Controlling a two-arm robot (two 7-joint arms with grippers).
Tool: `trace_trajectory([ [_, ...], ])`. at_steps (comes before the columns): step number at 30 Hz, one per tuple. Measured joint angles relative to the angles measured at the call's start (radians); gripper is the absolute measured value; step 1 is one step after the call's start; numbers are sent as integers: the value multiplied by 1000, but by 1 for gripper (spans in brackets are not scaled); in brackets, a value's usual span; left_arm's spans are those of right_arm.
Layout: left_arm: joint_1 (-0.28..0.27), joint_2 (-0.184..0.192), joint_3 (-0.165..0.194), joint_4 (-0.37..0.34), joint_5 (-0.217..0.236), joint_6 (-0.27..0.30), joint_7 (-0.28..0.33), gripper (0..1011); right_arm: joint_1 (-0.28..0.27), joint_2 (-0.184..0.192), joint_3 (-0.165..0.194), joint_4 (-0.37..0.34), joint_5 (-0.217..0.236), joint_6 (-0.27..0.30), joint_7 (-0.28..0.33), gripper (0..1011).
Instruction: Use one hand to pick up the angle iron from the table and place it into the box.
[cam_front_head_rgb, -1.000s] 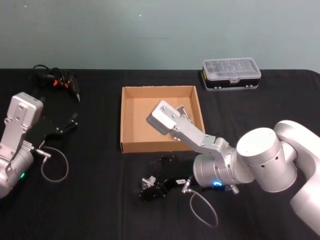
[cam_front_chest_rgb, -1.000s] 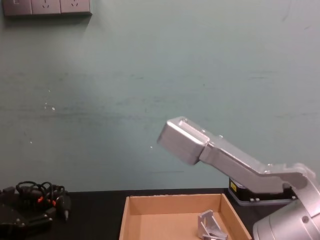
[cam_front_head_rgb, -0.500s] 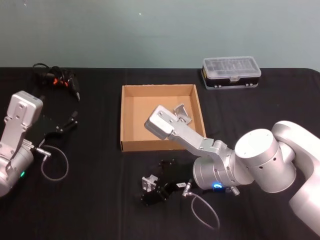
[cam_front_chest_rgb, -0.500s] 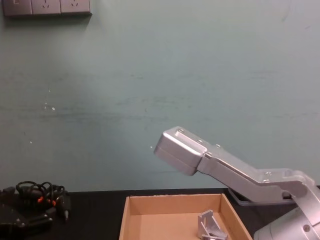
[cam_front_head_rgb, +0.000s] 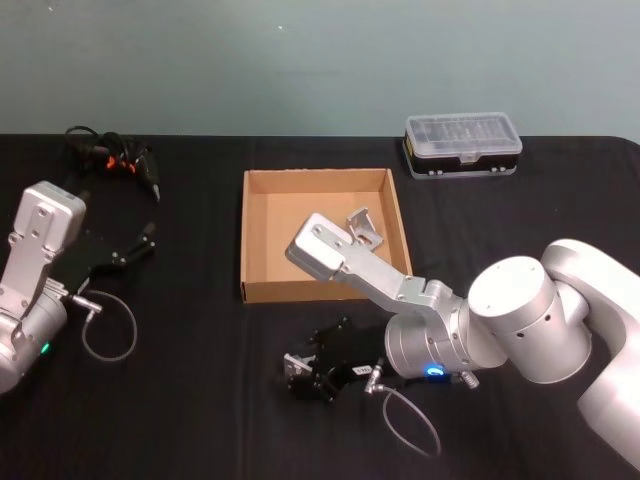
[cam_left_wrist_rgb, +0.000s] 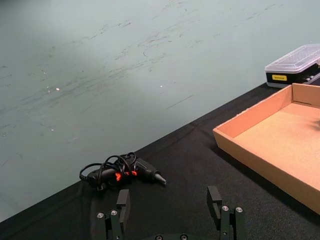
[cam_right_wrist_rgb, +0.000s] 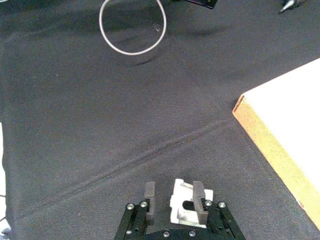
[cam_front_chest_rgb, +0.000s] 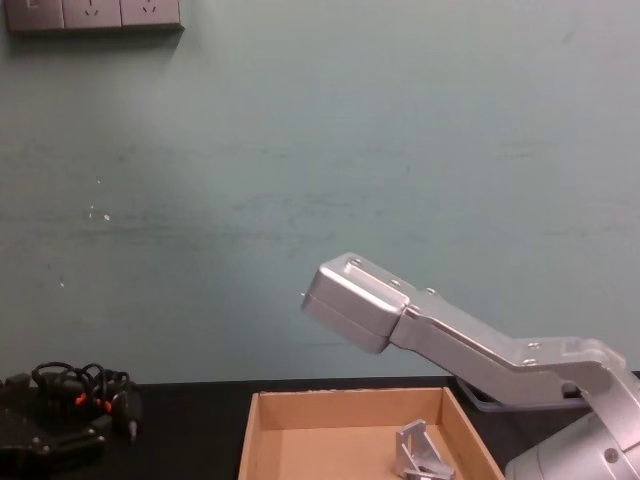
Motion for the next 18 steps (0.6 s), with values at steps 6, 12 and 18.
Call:
trace_trajectory([
  [6, 0, 0, 0, 0, 0, 0, 0, 1011, 2, 0, -1, 1, -10, -1, 2, 300],
  [12, 0, 0, 0, 0, 0, 0, 0, 1011, 4, 1, 1, 1, -17, -1, 6, 146],
  [18, 0, 0, 0, 0, 0, 0, 0, 1011, 2, 3, 10, -8, -23, -1, 6, 57],
])
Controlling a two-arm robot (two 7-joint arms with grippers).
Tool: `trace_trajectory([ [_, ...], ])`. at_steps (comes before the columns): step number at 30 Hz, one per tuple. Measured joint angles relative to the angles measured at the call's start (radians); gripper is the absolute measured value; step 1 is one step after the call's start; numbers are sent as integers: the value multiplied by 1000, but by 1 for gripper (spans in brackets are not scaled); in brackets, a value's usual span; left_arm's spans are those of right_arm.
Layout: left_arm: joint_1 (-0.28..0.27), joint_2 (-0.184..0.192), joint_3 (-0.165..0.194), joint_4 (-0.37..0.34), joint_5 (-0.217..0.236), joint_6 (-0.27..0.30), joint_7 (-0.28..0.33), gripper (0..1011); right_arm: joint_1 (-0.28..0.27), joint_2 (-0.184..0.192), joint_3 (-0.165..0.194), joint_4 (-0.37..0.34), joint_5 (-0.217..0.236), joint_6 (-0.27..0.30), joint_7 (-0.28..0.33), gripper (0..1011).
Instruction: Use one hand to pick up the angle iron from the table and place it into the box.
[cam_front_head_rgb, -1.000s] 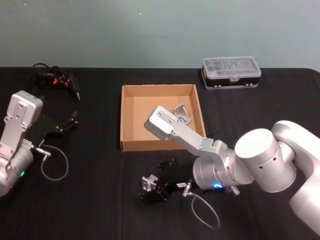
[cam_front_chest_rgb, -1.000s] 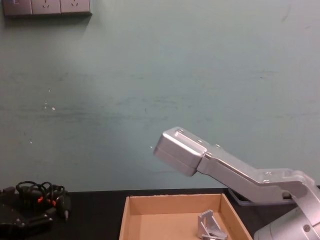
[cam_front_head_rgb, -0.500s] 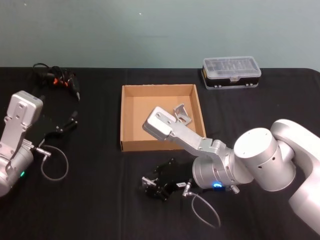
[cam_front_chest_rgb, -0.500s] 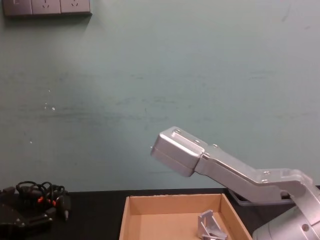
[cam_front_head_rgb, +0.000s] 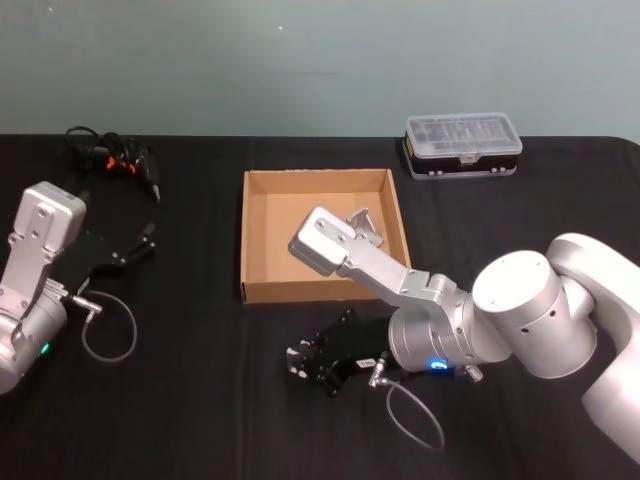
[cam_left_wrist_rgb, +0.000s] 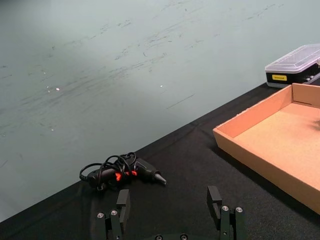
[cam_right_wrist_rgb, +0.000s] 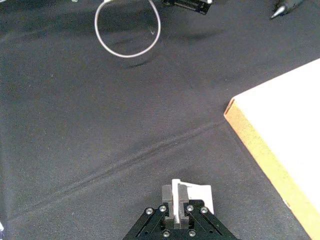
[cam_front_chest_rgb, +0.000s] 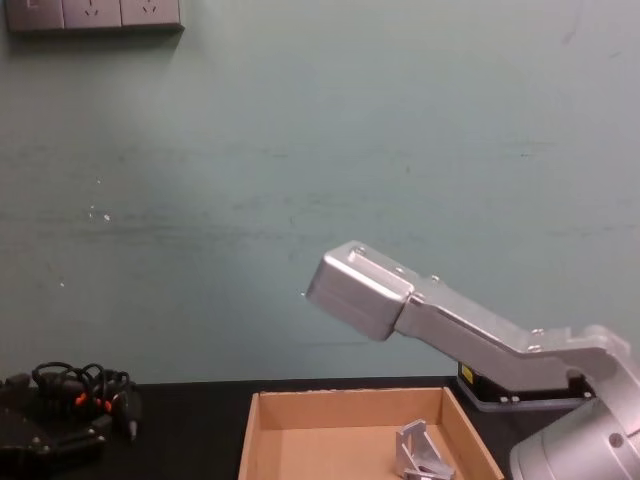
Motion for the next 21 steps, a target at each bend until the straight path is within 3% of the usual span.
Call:
trace_trajectory([
  [7, 0, 0, 0, 0, 0, 0, 0, 1011, -16, 9, 34, -34, 10, -8, -8, 57],
  [10, 0, 0, 0, 0, 0, 0, 0, 1011, -31, 19, 68, -69, 23, -20, -27, 57],
  [15, 0, 0, 0, 0, 0, 0, 0, 1011, -69, 34, 159, -143, 34, -68, -107, 57],
  [21, 0, 0, 0, 0, 0, 0, 0, 1011, -78, 9, 215, -142, 18, -144, -175, 57],
])
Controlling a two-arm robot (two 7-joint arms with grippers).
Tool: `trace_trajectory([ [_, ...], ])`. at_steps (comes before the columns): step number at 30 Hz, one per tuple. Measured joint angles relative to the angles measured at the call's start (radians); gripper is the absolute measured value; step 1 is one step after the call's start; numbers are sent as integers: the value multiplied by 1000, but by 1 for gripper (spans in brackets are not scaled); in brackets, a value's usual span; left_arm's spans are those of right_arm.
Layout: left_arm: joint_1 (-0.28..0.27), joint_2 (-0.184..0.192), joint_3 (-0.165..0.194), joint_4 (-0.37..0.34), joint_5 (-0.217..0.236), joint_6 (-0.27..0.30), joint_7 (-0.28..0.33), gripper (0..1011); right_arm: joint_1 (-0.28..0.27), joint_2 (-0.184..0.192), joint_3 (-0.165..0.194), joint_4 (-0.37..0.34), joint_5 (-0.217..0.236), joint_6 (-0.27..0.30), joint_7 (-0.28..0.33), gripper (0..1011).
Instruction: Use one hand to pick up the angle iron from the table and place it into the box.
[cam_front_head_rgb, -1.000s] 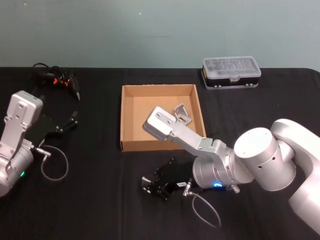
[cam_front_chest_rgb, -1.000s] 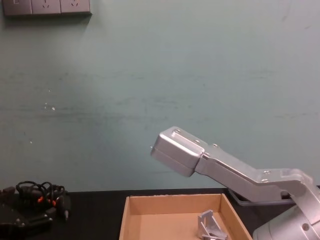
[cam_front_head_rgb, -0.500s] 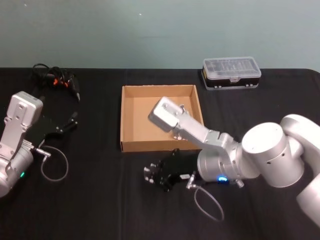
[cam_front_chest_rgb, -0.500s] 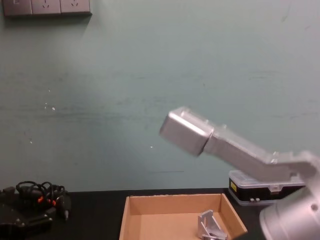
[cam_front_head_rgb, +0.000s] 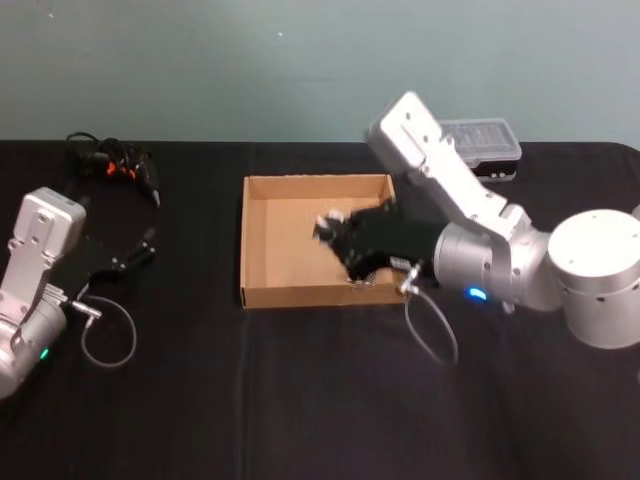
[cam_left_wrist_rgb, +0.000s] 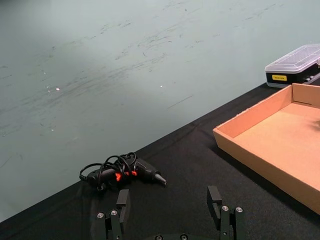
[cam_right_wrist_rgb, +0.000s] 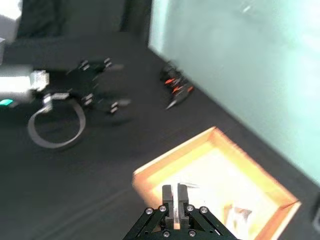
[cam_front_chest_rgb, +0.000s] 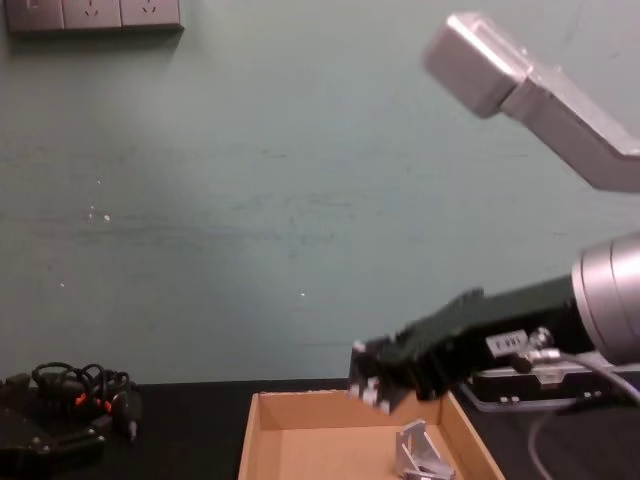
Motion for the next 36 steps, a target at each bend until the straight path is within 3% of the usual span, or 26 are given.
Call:
trace_trajectory([
  [7, 0, 0, 0, 0, 0, 0, 0, 1011, 33, -80, 22, 123, -41, -129, -50, 57],
  [8, 0, 0, 0, 0, 0, 0, 0, 1011, 33, -80, 22, 123, -41, -129, -50, 57],
  [18, 0, 0, 0, 0, 0, 0, 0, 1011, 108, -188, 14, 363, -73, -243, -50, 57],
  [26, 0, 0, 0, 0, 0, 0, 0, 1012, 153, -251, 2, 486, -79, -264, -26, 57],
  [36, 0, 0, 0, 0, 0, 0, 0, 1011, 199, -287, -20, 559, -78, -186, 18, 57],
])
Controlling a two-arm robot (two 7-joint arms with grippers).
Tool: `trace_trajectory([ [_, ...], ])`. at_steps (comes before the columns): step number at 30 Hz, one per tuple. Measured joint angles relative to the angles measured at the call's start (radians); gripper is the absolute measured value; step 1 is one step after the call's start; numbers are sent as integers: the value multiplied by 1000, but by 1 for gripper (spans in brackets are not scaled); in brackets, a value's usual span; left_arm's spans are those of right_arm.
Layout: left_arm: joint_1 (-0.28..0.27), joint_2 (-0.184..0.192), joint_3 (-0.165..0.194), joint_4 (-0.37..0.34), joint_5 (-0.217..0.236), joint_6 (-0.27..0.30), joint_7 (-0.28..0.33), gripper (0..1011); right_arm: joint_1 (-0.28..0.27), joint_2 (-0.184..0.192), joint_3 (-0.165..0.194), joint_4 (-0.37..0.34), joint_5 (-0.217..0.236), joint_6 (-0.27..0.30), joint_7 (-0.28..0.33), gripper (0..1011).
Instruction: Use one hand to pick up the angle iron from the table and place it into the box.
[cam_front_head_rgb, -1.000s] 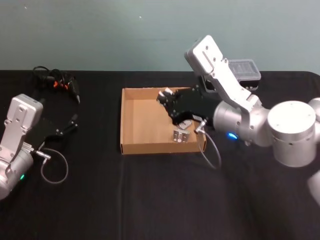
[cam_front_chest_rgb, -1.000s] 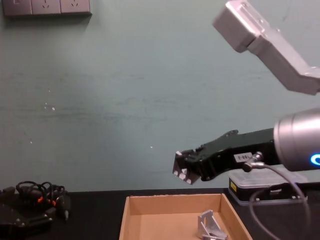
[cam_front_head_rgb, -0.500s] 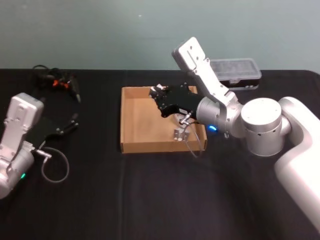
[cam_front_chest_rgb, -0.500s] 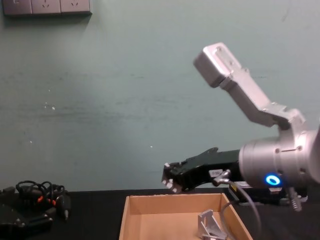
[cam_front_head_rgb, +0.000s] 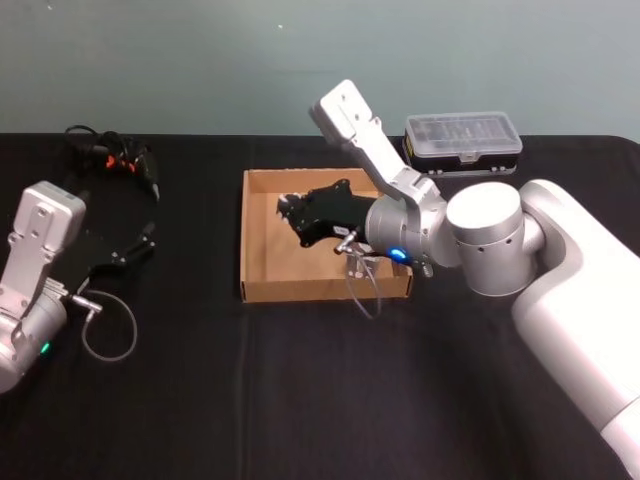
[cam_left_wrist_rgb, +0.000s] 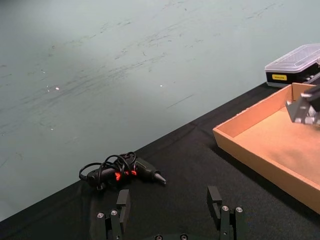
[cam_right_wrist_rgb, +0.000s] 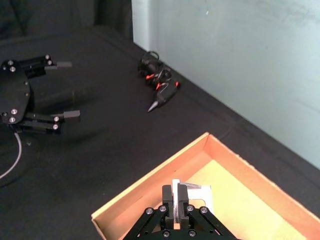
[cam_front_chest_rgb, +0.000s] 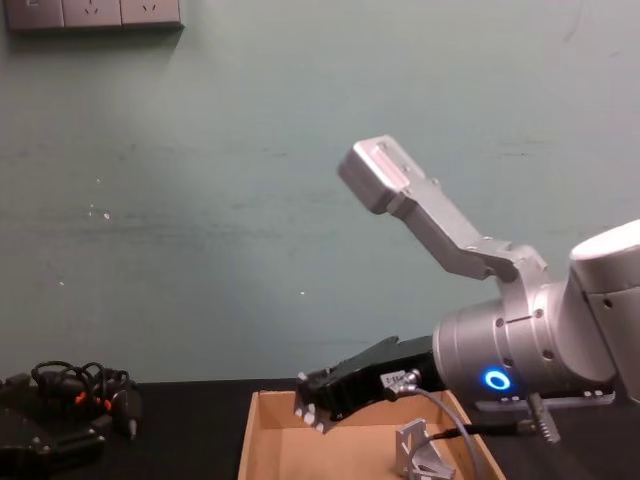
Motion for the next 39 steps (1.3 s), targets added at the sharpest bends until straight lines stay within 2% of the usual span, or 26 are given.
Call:
trace_trajectory([
  [14, 0, 0, 0, 0, 0, 0, 0, 1011, 42, -13, -26, 51, -2, 91, 35, 57],
  [38, 0, 0, 0, 0, 0, 0, 0, 1011, 43, -2, -39, 68, 9, 125, 59, 58],
  [39, 0, 0, 0, 0, 0, 0, 0, 1011, 42, -1, -39, 68, 10, 125, 60, 86],
])
